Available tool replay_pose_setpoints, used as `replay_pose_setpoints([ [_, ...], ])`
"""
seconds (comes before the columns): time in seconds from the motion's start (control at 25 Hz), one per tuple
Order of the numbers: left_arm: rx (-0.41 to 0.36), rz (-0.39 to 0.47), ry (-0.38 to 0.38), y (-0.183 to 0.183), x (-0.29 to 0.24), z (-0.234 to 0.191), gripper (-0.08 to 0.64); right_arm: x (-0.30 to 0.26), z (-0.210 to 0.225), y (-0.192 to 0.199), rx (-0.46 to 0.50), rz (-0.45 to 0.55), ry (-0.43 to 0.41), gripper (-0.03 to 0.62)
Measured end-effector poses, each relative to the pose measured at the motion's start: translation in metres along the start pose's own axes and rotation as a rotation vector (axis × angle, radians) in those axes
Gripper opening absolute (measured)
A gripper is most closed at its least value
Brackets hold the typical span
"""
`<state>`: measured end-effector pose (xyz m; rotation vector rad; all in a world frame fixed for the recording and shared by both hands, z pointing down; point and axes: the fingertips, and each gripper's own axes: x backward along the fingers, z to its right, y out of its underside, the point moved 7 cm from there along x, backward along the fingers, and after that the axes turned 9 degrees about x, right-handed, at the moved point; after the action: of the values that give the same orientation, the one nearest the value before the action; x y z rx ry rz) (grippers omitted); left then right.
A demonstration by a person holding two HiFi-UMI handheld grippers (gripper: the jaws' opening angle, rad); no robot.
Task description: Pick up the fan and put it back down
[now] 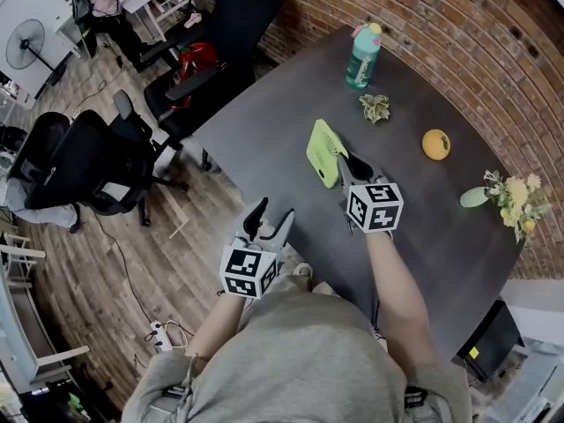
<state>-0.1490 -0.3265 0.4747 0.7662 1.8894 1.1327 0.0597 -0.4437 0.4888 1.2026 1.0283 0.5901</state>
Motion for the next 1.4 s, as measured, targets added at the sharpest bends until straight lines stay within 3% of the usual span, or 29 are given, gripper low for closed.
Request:
replay_pose_setpoints([
  [0.52, -0.010, -0.007, 0.015, -0.001, -0.001, -0.001, 0.250, 0.007, 0.021, 0.025, -0.070, -0.012, 0.051, 0.059],
  [1.16, -0.007, -0.004, 0.018, -0.001, 0.002, 0.003, 0.250, 0.008, 0.021, 0.024, -0.028, -0.008, 0.082, 0.072],
  [1.24, -0.007, 0.001, 0.018, -0.001, 0.006, 0.006, 0.250, 0.011, 0.017, 0.023, -0.025, -0.007, 0.077, 0.128],
  [1.4, -0.006, 0.010, 0.020, -0.002, 0.016, 0.015, 0.250, 0.027, 0.009, 0.022, -0.018, -0.016, 0.089, 0.127],
])
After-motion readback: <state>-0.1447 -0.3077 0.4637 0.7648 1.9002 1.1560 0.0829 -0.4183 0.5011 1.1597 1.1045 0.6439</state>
